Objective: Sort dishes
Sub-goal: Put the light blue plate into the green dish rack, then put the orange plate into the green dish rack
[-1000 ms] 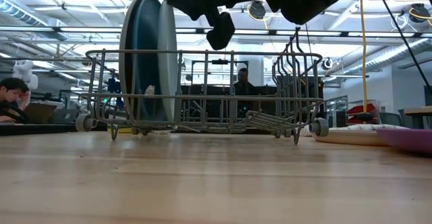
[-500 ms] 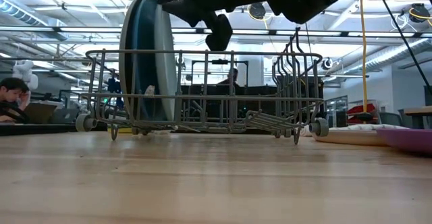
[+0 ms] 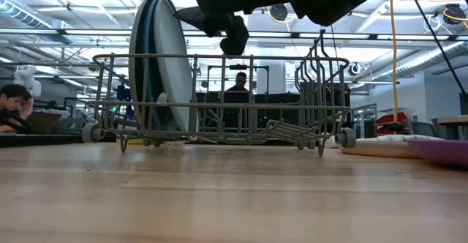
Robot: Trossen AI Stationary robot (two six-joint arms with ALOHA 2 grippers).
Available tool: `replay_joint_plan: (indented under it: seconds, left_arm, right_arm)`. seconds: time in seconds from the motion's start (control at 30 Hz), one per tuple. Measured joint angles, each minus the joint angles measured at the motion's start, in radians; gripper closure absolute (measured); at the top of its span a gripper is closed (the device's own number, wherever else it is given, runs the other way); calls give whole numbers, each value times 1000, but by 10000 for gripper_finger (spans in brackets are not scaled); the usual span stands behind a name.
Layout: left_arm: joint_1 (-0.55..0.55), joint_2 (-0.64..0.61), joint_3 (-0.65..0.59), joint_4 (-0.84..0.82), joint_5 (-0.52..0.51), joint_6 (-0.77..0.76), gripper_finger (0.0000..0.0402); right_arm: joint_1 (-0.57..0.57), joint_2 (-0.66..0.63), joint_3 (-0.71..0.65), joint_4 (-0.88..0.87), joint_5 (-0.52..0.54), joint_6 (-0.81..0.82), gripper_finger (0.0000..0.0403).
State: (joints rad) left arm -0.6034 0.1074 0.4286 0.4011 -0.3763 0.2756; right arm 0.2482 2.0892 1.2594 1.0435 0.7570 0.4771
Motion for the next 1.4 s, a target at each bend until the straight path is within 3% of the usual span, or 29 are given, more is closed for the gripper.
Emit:
replay_joint_plan:
  seconds: [0.27, 0.43, 0.8, 1.03, 1.27, 1.4]
  left_arm:
    - [0, 0, 0, 0, 0, 0, 356]
    - [0, 0, 0, 0, 0, 0, 356]
    - [0, 0, 0, -1, 0, -4, 356]
    - [0, 0, 0, -2, 0, -4, 356]
    - [0, 0, 0, -22, -17, 0, 356]
    - [0, 0, 0, -26, -46, 0, 356]
  right_arm:
    - [12, 0, 0, 9, -5, -33, 218]
    - [28, -2, 0, 113, -27, -114, 218]
    - [114, -107, -1, 163, -30, -525, 218]
    - [210, -270, -1, -43, -24, -765, 218]
    - [318, -409, -1, -261, -19, -871, 218]
    - [374, -469, -1, -440, 89, -884, 218]
